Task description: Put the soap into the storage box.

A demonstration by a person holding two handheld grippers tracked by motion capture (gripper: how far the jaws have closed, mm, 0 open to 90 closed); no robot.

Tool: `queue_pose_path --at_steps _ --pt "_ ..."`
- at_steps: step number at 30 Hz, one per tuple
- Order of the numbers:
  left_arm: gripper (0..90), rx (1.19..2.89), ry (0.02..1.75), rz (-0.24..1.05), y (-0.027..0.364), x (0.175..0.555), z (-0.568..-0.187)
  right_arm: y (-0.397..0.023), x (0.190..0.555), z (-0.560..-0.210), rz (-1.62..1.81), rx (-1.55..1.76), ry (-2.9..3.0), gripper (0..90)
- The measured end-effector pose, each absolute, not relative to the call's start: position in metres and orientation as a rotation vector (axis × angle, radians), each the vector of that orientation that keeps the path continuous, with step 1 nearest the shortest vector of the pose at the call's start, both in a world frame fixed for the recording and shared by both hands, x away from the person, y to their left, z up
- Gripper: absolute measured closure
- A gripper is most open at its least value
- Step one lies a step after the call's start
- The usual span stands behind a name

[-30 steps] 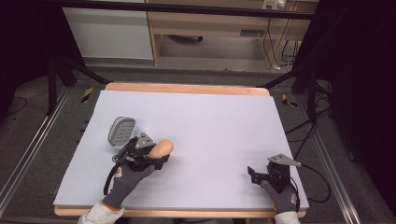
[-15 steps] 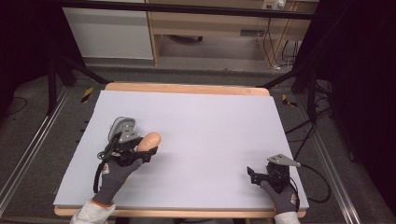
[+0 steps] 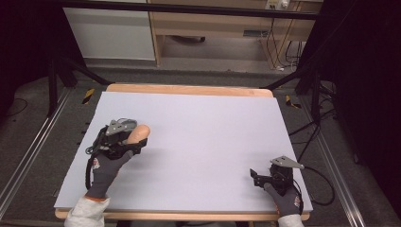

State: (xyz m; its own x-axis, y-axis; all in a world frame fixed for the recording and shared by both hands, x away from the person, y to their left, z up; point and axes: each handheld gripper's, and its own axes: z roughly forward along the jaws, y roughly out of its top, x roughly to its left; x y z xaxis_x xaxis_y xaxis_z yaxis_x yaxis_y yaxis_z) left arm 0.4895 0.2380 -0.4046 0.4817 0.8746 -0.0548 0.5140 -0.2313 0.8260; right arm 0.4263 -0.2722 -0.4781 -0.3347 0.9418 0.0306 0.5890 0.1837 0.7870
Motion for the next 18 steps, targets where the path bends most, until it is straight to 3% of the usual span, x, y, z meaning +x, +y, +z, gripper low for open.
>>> queue_pose_path --at_steps 18 --pt "31.4 1.890 1.243 0.603 0.259 0.510 -0.411 -0.271 0.427 -0.477 1.012 1.448 1.996 5.3"
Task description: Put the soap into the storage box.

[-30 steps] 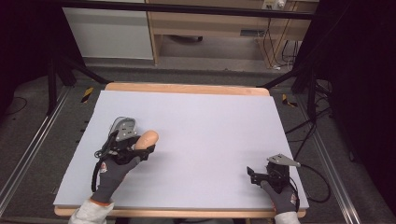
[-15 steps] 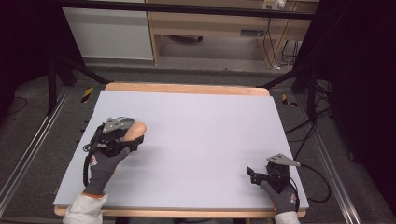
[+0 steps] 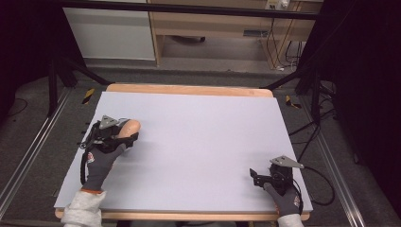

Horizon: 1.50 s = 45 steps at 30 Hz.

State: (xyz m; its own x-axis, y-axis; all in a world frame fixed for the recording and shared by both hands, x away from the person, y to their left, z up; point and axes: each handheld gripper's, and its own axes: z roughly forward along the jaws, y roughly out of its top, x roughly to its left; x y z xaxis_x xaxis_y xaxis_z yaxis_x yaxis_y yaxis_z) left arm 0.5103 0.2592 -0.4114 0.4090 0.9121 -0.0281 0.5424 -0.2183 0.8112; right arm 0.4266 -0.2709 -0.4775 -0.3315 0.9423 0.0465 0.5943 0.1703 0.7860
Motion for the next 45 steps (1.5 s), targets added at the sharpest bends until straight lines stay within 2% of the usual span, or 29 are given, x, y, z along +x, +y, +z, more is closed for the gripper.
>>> queue_pose_path --at_steps 45 --pt "31.3 1.894 1.344 0.625 0.277 0.529 -0.436 -0.270 0.427 -0.479 1.001 1.441 2.000 5.2"
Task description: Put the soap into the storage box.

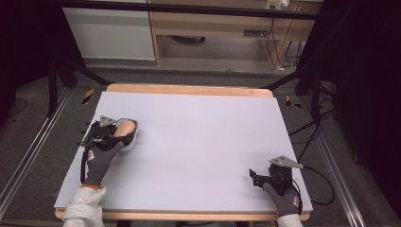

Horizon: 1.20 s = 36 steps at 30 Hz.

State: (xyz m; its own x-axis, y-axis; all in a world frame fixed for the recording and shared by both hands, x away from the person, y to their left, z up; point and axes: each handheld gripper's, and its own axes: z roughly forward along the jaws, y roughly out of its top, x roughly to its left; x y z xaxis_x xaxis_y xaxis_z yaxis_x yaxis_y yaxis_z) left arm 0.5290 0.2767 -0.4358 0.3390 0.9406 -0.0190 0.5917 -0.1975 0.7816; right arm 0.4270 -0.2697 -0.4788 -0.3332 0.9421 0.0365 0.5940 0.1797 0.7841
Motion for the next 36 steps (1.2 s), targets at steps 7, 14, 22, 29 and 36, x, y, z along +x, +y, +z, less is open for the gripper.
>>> queue_pose_path --at_steps 7,14,22,29,36 --pt "31.1 1.901 1.337 0.625 0.2732 0.5287 -0.4370 -0.2697 0.4269 -0.4788 1.000 1.441 2.000 5.2" --pt "30.9 1.897 1.349 0.622 0.2750 0.5284 -0.4369 -0.2694 0.4270 -0.4789 0.998 1.436 2.000 5.2" --pt "27.9 1.901 1.343 0.621 0.2732 0.5282 -0.4367 -0.2694 0.4268 -0.4787 1.000 1.441 2.001 5.2" --pt "27.7 1.893 1.330 0.618 0.2720 0.5269 -0.4353 -0.2694 0.4267 -0.4786 1.000 1.440 2.000 5.2" --pt "27.9 1.873 1.298 0.632 0.2682 0.5238 -0.4294 -0.2694 0.4267 -0.4785 1.000 1.440 2.000 5.2"
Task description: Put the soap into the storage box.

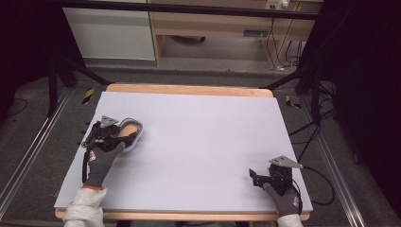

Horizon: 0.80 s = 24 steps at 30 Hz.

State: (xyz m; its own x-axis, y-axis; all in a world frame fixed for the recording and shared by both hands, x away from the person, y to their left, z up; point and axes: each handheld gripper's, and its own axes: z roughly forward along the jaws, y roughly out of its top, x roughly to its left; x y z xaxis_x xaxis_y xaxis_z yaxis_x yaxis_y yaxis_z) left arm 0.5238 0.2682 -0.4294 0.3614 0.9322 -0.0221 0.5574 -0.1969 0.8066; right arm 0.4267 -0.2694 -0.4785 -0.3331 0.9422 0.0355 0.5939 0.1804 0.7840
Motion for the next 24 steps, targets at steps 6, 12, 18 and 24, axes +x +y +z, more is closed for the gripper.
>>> queue_pose_path --at_steps 6,12,18,24 --pt "28.3 1.853 1.273 0.637 0.267 0.521 -0.424 -0.269 0.427 -0.479 0.999 1.441 2.001 5.2" --pt "28.9 1.836 1.247 0.618 0.266 0.516 -0.420 -0.270 0.427 -0.478 1.003 1.440 1.999 5.2" --pt "29.7 1.831 1.195 0.598 0.260 0.507 -0.416 -0.271 0.426 -0.478 1.000 1.442 1.995 5.2" --pt "30.2 1.845 1.144 0.582 0.252 0.494 -0.415 -0.273 0.425 -0.478 1.004 1.455 1.983 5.3"
